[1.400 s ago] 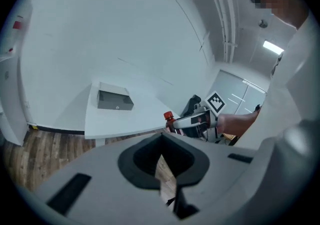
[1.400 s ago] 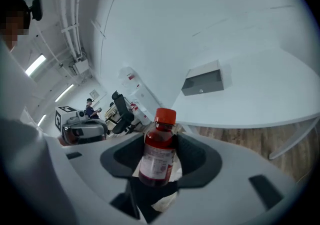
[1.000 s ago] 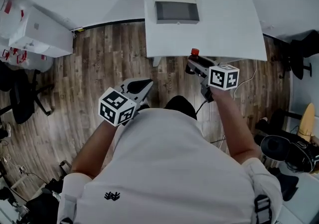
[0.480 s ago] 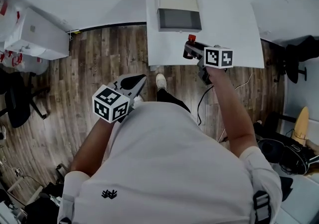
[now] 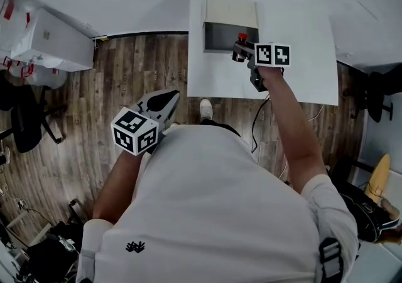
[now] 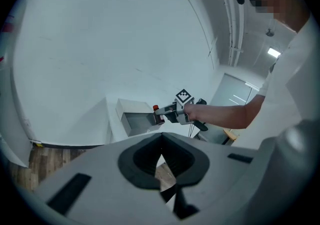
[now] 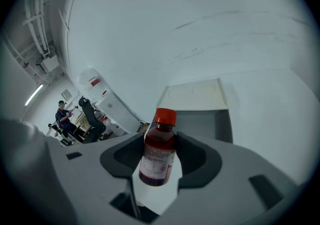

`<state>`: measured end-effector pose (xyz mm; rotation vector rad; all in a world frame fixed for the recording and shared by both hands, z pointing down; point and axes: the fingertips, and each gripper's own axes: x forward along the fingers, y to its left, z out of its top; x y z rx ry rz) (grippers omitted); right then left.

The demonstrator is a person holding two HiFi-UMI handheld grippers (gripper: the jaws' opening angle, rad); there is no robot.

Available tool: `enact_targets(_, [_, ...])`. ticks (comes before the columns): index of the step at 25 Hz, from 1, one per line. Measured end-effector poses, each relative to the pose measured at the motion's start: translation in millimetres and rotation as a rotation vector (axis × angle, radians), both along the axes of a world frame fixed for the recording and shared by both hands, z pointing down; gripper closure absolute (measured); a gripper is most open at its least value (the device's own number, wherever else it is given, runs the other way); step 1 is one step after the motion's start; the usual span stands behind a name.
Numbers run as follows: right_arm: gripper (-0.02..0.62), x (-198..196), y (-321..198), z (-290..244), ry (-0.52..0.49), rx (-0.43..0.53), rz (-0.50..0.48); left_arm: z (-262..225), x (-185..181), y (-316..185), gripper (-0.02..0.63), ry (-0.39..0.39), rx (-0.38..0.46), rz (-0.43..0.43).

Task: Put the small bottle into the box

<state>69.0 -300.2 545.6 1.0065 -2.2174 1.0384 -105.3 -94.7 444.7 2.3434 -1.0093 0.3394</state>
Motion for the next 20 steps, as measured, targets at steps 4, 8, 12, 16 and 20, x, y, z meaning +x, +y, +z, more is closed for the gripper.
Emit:
enact_targets(4, [0.39, -1.4, -29.4, 11.5, 0.023, -0.004, -0.021, -0.5, 1.3, -15.2, 0.6, -0.013, 0.0, -0.026])
enact_targets(8, [0.39, -6.8, -48.0, 26.4, 0.037, -0.022, -0.038, 1.6, -5.7, -29.0, 0.6, -0.021, -0.014, -0.067])
enact_targets(12, [0.39, -6.0, -59.9, 44.7, 0.051, -0.047, -0.048, 2.0, -6.4, -40.3, 0.6, -0.029, -0.021, -0.093])
enact_targets(16, [0.39, -5.1, -62.8, 61.9, 0.047, -0.083, -0.038, 4.1, -11.2, -44.9, 0.6, -0.04, -0.038, -0.119])
enact_targets(20, [0.39, -4.9, -67.3, 70.9, 0.064, -0.097, -0.047, 7.4, -11.8, -47.5, 0.6, -0.04, -0.054, -0.131])
